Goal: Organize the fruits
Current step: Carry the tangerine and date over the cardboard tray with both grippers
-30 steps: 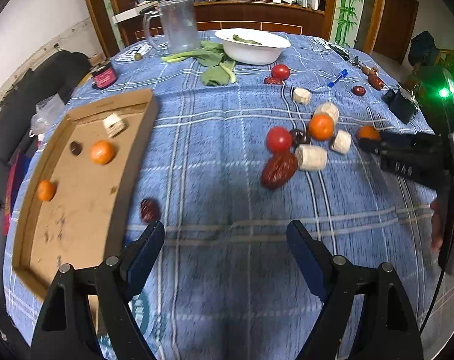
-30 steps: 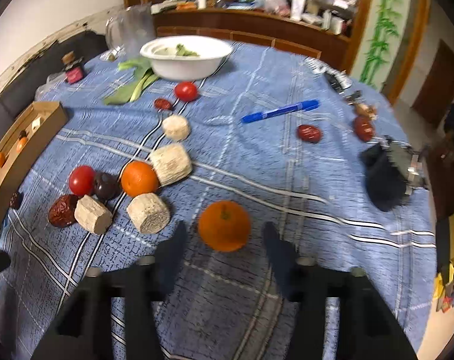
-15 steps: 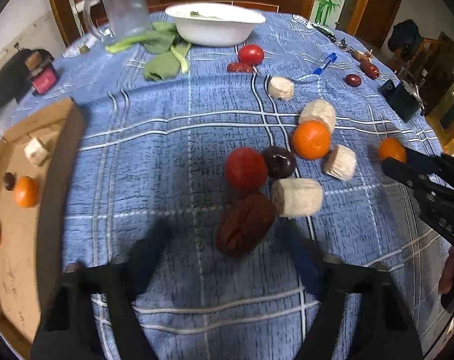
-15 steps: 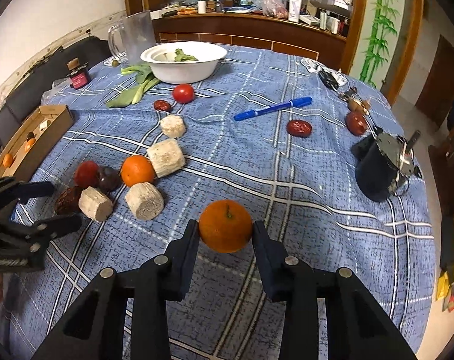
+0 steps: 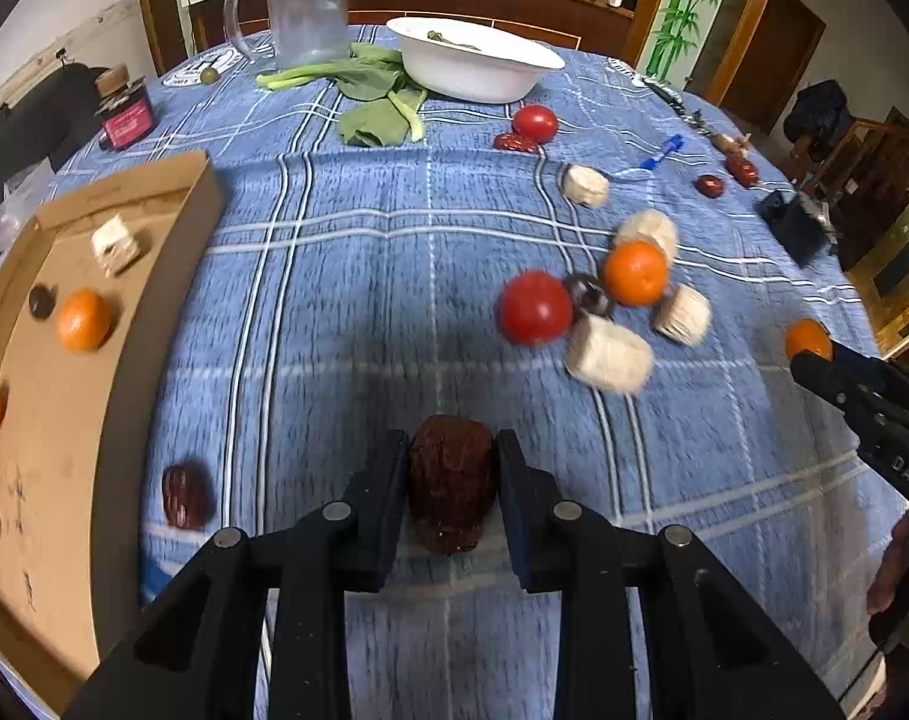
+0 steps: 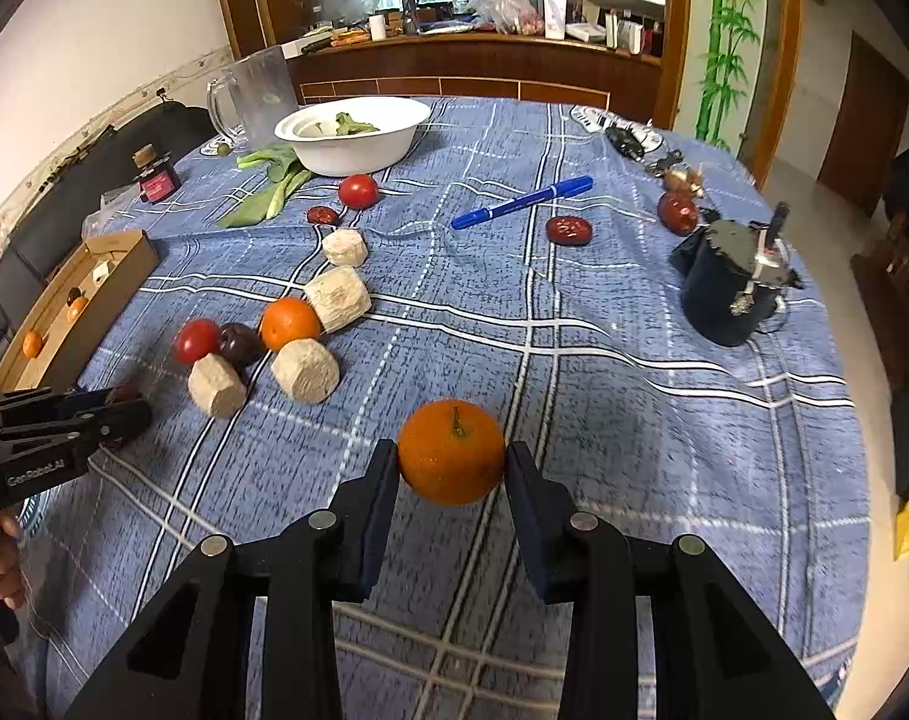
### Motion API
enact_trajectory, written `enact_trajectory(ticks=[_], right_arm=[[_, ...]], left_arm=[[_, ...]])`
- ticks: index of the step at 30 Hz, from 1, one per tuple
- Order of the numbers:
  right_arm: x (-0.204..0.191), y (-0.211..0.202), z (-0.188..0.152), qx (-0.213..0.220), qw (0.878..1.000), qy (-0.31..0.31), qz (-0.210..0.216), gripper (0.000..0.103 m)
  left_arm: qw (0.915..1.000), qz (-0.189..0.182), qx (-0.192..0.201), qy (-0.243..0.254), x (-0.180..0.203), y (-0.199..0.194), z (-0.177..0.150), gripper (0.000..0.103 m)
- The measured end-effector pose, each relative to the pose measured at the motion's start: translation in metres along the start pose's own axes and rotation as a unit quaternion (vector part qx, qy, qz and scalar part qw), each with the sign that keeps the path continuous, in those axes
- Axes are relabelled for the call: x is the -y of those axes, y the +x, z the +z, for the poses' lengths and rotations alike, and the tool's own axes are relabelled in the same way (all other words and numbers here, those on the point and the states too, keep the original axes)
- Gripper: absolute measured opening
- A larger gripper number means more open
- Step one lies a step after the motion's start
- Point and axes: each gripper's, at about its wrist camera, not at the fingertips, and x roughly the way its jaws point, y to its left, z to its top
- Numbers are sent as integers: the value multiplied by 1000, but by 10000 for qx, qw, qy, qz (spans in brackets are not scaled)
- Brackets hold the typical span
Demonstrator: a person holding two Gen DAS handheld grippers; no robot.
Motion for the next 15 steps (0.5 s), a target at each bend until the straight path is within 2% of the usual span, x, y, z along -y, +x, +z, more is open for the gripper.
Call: enact_trajectory(ticks=[8, 15], right_arm=[[-16, -30, -27, 89, 9999, 120, -15, 39], [-36, -47, -58, -1, 9996, 297, 22, 39]], left_arm=[[9996, -121, 205, 116, 8, -32, -32, 27], [9986, 33, 500, 190, 7, -61, -55, 28]])
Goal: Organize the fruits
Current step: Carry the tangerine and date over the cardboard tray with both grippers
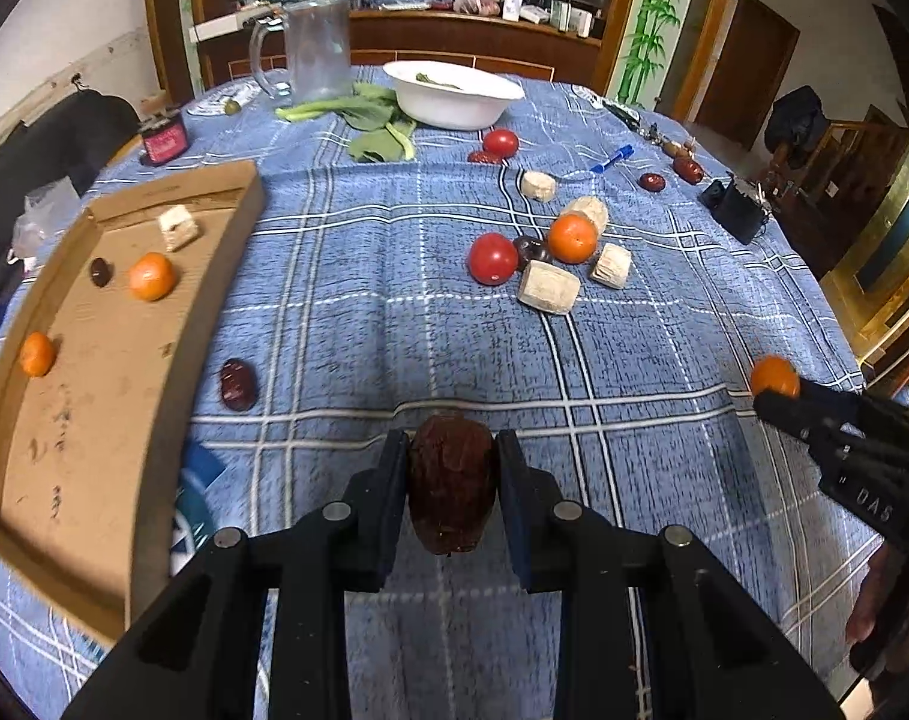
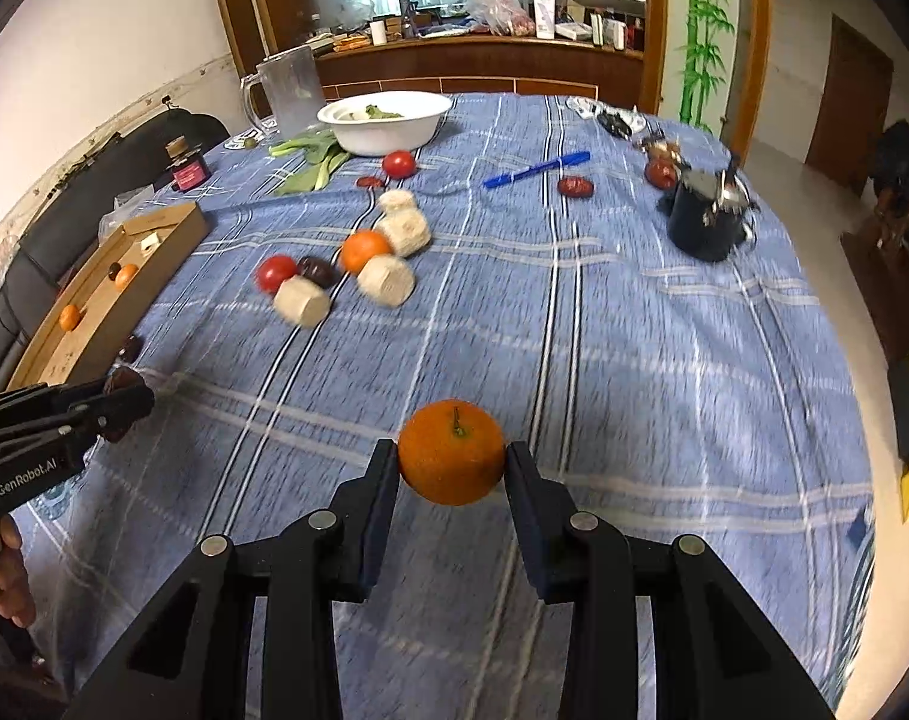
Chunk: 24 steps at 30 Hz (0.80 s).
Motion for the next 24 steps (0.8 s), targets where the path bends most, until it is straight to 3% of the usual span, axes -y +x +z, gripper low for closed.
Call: enact_trajectory(ticks=[8, 24], right_arm=[[-18, -6, -14, -73, 9998, 161, -29, 39], [-61, -13, 3, 115, 9999, -49, -50, 39]], left_arm=[[9999, -34, 125, 52, -7, -22, -10, 28], [9991, -113, 418, -25, -38, -54, -11, 28]])
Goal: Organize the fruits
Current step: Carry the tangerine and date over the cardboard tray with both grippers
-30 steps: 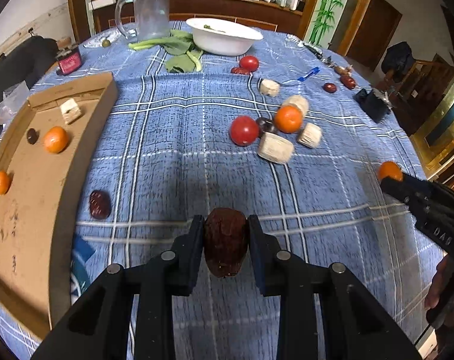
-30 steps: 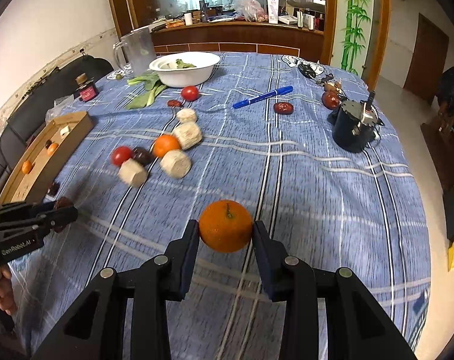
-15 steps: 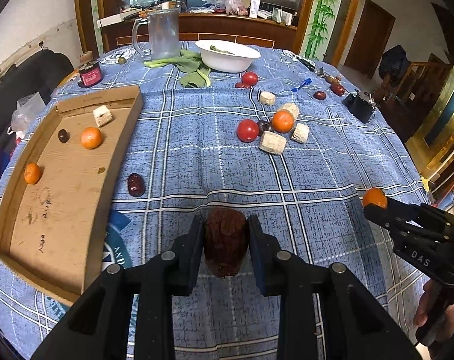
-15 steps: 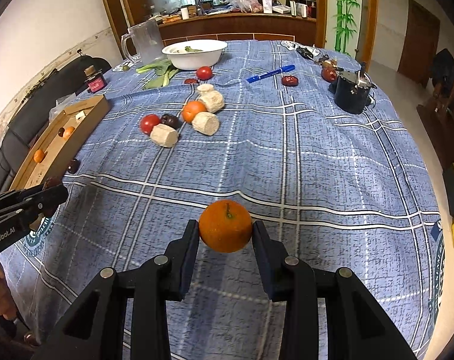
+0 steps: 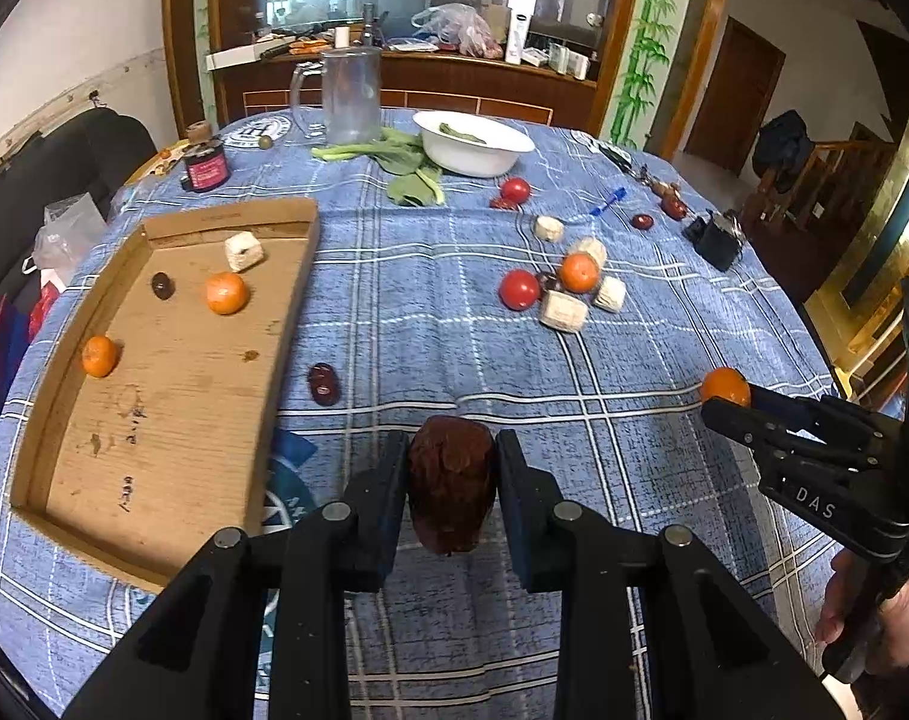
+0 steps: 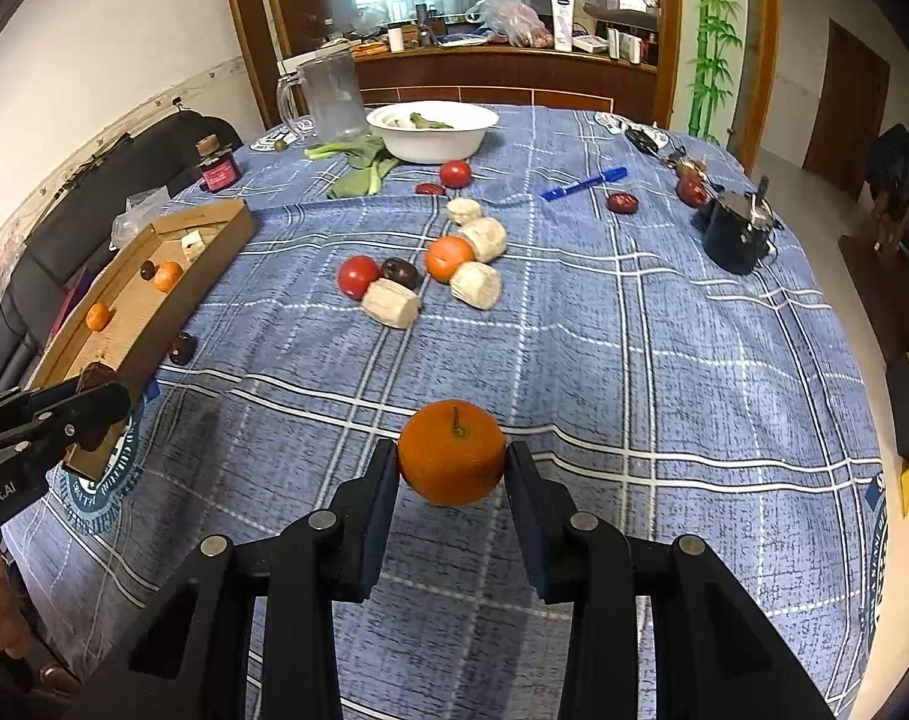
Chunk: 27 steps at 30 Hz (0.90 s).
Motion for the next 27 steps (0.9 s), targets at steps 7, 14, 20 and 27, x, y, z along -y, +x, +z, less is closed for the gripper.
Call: enact_trajectory(ticks=[7, 14, 20, 27], right_arm=[[-19, 2, 7, 20, 9999, -130, 91, 39], [-51, 6, 22, 88, 9988, -391, 292, 39], [-84, 13, 37, 99, 9964, -566, 624, 39], [-127, 30, 56, 55, 9923, -791, 949, 39]], left_arm=[[9995, 74, 66, -293, -28, -8, 3, 28], [9975, 295, 126, -632, -62, -13, 3, 28], [9931, 578, 187, -1001, -103, -19, 1, 28], [9860, 944, 189, -1362, -153, -22, -4, 28]])
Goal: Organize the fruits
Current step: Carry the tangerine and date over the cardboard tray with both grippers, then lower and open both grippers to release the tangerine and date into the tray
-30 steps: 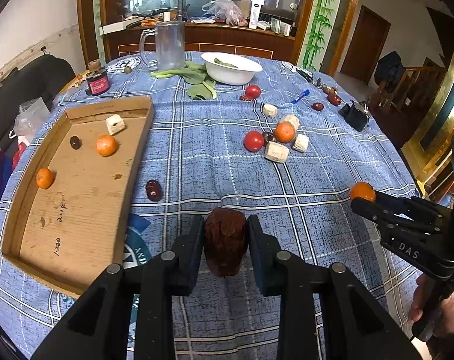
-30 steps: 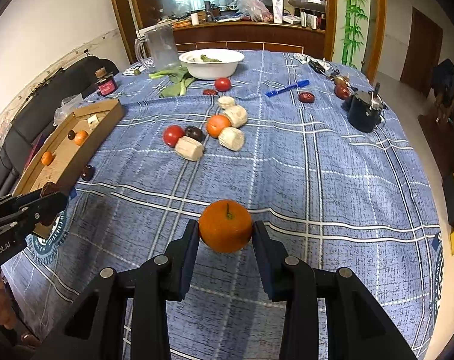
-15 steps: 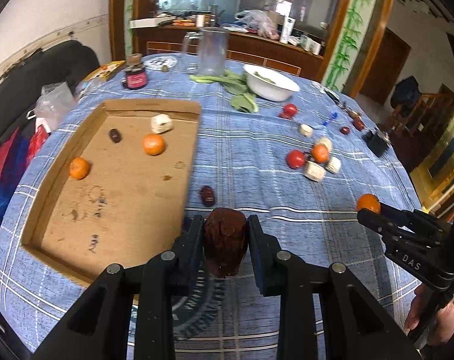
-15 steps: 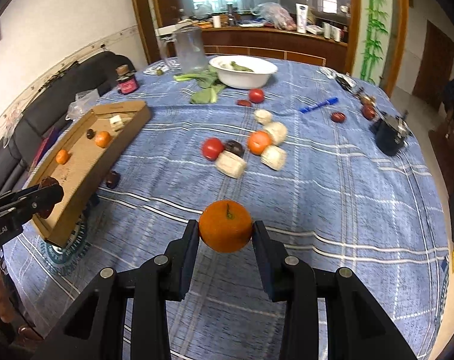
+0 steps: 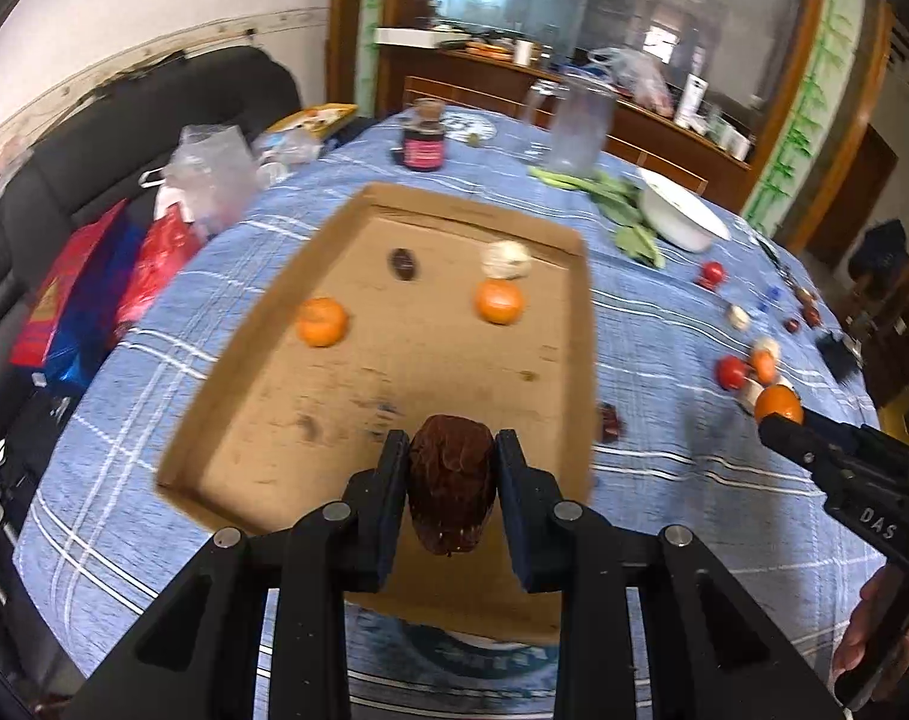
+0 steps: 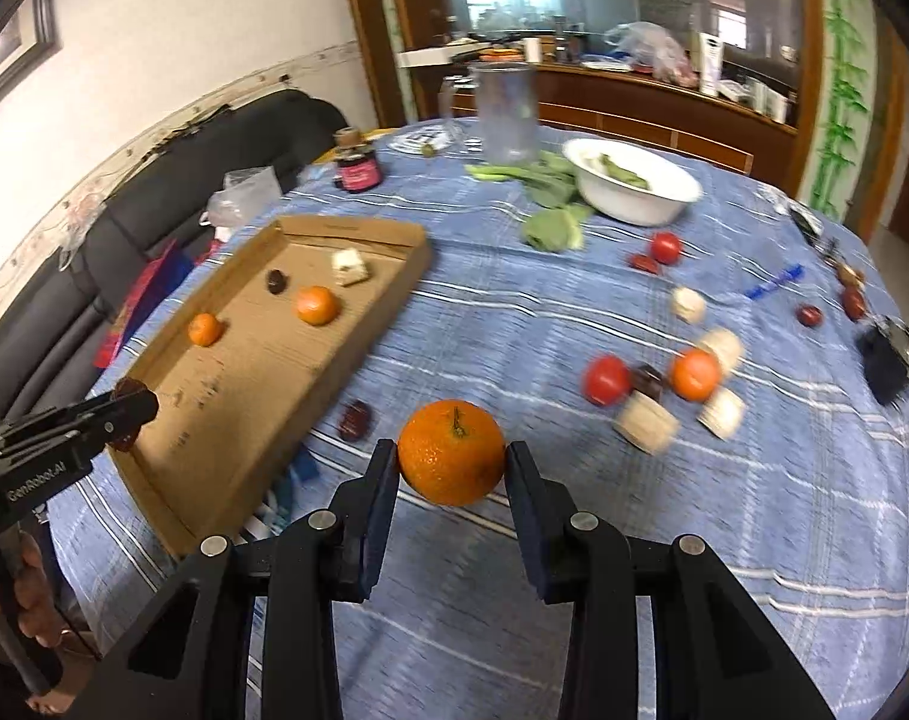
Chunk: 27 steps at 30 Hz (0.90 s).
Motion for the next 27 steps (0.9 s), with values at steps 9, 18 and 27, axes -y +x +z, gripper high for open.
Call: enact_trajectory(ticks=[9, 18, 27], right_arm=[[-51, 46, 34, -126, 9982, -354, 472, 40], [-96, 101, 57, -322, 9947, -648, 732, 40], [-116, 143, 59, -638, 9912, -947, 670, 40]], left_arm=[[9984, 462, -93, -321, -49, 24, 14, 28], [9964, 673, -253, -440, -72, 55, 29, 28], [9957, 644, -453, -498, -80, 77, 34, 28]])
